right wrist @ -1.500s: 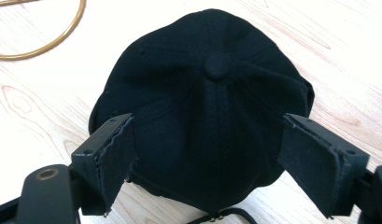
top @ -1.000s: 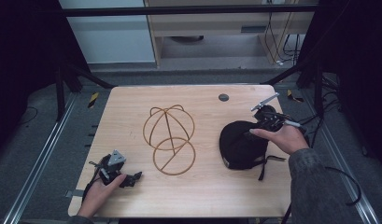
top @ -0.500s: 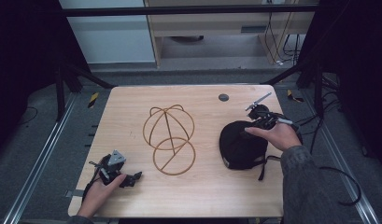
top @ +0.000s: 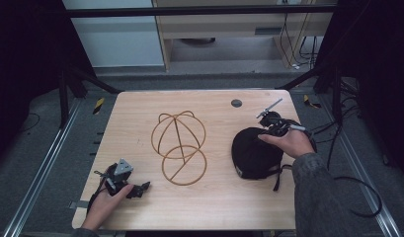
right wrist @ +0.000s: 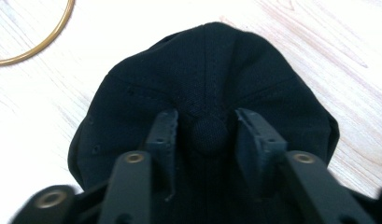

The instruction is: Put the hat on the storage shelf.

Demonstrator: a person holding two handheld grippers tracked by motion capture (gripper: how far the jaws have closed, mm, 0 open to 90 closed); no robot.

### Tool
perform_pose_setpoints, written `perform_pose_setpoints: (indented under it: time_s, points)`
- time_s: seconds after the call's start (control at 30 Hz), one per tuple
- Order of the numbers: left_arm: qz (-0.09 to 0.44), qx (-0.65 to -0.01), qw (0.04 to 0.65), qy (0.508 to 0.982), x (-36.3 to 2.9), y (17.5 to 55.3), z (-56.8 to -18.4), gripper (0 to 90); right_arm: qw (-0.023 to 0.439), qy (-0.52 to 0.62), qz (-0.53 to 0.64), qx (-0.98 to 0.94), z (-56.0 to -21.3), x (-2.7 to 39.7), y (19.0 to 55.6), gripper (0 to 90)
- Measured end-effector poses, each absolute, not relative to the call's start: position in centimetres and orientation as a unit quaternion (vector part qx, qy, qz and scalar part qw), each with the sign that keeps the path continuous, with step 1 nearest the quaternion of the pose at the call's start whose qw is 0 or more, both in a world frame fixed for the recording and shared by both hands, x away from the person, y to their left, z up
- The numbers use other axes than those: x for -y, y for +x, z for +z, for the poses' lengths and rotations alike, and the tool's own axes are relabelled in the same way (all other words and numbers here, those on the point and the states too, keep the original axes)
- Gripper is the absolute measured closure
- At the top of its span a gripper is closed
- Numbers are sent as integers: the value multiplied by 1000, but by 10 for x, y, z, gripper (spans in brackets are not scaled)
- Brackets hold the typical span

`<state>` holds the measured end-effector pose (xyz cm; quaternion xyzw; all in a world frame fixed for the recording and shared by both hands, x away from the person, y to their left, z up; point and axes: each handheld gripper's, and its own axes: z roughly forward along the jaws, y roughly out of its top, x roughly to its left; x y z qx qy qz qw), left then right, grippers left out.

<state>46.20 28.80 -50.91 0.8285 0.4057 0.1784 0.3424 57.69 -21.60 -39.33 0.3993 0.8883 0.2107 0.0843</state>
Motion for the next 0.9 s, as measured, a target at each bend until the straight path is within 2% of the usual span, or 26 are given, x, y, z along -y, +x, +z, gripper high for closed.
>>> perform_pose_setpoints:
  time_s: [0.13,0.23,0.53,0.9]
  points:
    - [178,-406,343,829,-288,462,-509,0,82,396,210,-890,-394,217,577,696]
    - [178,-405,342,829,-288,462,-509,0,84,395,211,-890,-394,217,577,717]
    - [178,-405,343,829,-288,462,-509,0,86,394,223,-887,-385,221,569,722]
    - [178,-405,342,829,-288,462,-509,0,109,380,249,-884,-356,222,554,722]
